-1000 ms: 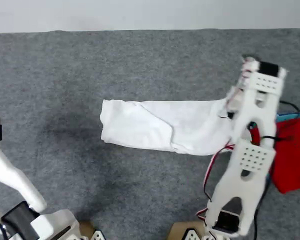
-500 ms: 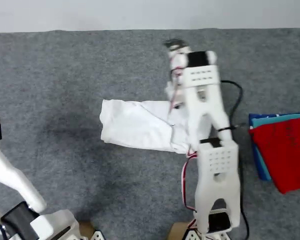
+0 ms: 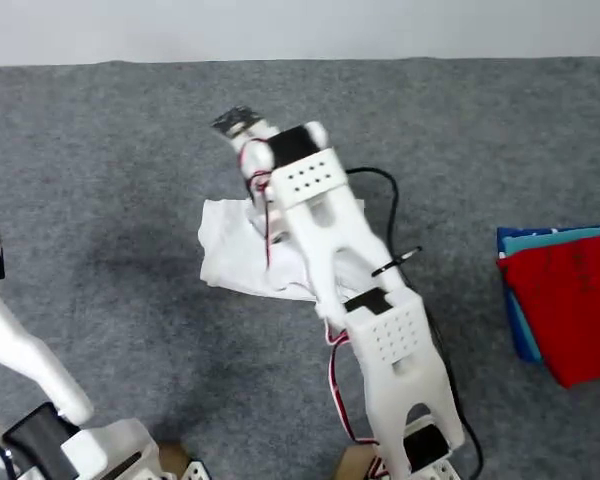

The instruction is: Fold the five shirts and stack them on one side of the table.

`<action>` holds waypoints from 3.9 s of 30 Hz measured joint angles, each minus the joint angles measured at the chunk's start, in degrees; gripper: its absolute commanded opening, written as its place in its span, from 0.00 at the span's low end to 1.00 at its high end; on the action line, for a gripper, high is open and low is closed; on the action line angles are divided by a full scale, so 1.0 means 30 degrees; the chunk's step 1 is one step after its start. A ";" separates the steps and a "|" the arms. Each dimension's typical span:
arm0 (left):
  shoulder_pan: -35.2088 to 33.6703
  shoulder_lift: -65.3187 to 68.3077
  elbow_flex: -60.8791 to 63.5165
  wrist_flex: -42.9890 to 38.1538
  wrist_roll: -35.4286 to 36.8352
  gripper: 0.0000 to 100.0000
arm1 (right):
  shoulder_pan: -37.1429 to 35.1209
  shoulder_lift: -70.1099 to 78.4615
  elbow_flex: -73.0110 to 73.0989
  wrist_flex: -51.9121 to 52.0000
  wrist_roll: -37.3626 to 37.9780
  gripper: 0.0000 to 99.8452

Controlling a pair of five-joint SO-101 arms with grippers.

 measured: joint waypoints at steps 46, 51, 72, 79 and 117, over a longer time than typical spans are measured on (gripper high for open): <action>0.0000 0.0000 0.0938 0.0029 0.0000 0.00 | -0.1700 0.0000 -0.4718 -0.0322 0.0000 0.30; 0.0000 0.0000 0.0938 -0.0059 0.0000 0.00 | 0.0352 0.0000 -0.4190 0.0029 -0.0117 0.30; 0.0000 0.0000 0.5245 -0.4220 -0.0703 0.00 | -0.0762 0.1436 -0.1084 0.0029 0.2374 0.01; 0.0821 0.0000 0.5685 -0.5070 -0.0703 0.00 | -0.3077 -0.0264 -0.0703 0.0029 0.3663 0.01; 0.2989 0.0000 0.6623 -0.5392 -0.0703 0.00 | -0.1758 -0.2608 0.5831 -0.2579 0.3780 0.01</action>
